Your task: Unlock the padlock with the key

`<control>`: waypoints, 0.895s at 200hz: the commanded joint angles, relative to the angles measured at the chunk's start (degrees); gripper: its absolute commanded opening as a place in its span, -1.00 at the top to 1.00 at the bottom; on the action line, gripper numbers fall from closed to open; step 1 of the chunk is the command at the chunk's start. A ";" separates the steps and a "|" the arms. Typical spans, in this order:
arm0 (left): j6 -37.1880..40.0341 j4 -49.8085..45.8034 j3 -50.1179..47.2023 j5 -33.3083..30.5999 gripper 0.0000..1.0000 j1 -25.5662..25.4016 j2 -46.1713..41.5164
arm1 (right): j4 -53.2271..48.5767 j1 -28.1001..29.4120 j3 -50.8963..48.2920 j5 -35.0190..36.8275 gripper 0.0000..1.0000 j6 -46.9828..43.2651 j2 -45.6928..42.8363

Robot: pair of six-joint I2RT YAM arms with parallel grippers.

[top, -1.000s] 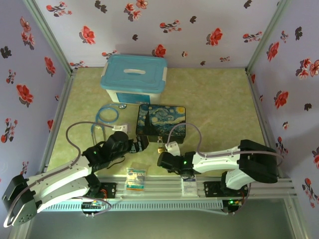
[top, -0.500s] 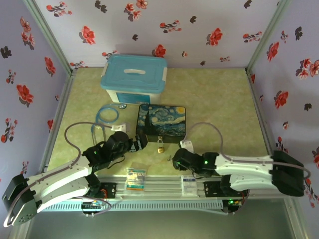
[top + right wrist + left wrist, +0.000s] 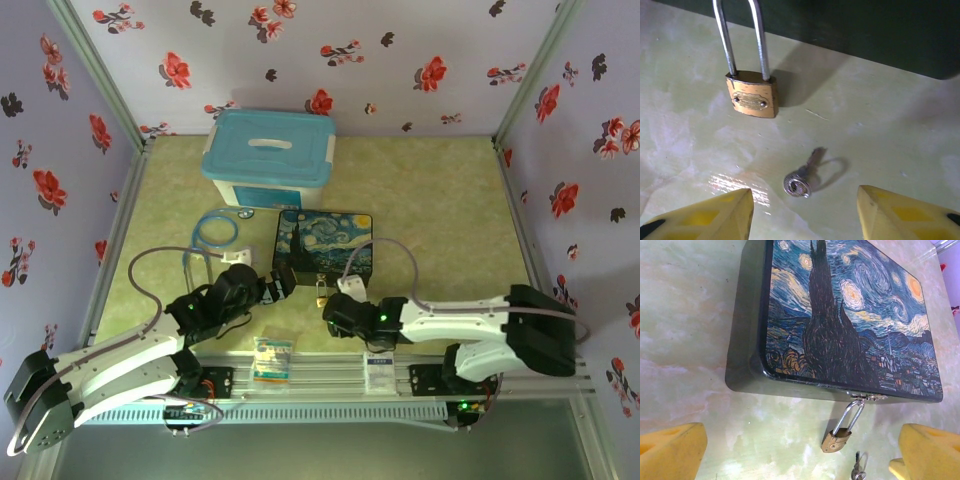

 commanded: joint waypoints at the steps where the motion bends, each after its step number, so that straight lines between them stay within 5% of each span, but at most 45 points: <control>1: -1.21 0.67 -1.27 -1.66 -0.97 -0.40 -1.00 | 0.54 0.86 1.90 2.37 -0.11 1.38 3.41; 93: -2.05 2.55 -3.28 -2.16 -0.96 -0.42 -0.98 | 3.01 1.94 1.68 2.83 0.17 3.23 12.28; 133: -2.53 1.45 -3.06 -3.95 -0.95 -0.41 -1.43 | 5.17 1.88 0.03 0.98 0.62 4.86 14.60; 165: -2.99 2.26 -2.83 -4.10 -0.92 -0.42 -1.06 | 10.98 -0.39 -6.20 -2.31 0.99 3.83 8.06; 179: -1.48 1.93 -2.04 -3.94 -0.89 -0.66 -0.03 | 14.00 -2.16 -9.64 -3.90 1.00 1.10 3.80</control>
